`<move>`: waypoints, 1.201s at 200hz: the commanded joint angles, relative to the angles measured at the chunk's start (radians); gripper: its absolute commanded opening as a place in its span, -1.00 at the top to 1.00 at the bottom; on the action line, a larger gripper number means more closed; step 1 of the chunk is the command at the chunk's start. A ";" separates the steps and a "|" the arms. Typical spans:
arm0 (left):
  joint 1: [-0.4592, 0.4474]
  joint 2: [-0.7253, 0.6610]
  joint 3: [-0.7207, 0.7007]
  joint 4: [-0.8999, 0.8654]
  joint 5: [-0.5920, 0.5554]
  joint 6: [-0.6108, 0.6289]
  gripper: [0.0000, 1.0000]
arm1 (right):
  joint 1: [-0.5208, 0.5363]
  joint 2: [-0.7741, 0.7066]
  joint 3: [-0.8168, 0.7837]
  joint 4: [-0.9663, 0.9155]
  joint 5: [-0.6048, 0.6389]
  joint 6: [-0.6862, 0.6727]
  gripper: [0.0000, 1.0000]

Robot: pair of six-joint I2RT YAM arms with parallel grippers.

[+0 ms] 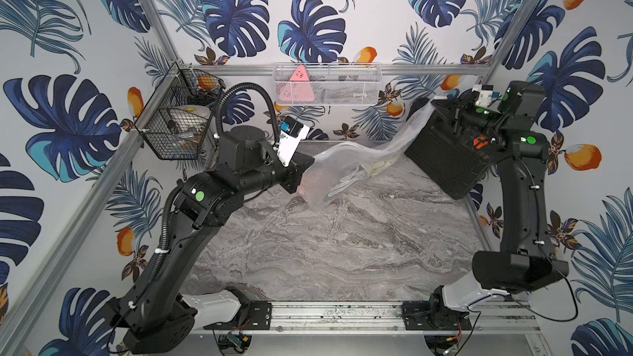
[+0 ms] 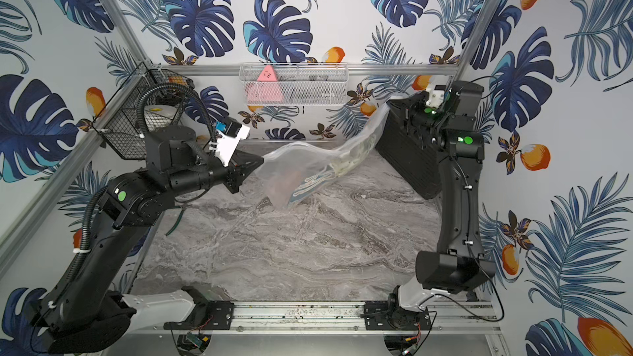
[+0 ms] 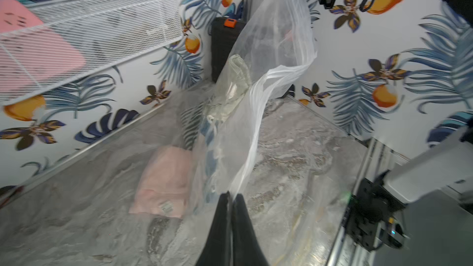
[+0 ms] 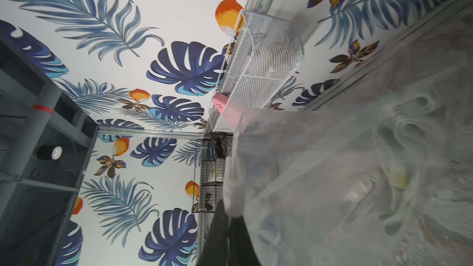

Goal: Place the folded towel into the vacuum bag
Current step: Adjust the vacuum bag at the center of the board.

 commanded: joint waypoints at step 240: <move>-0.069 0.646 -0.678 0.644 -0.385 -0.520 0.36 | 0.190 -0.403 -1.187 -0.045 0.206 -0.237 1.00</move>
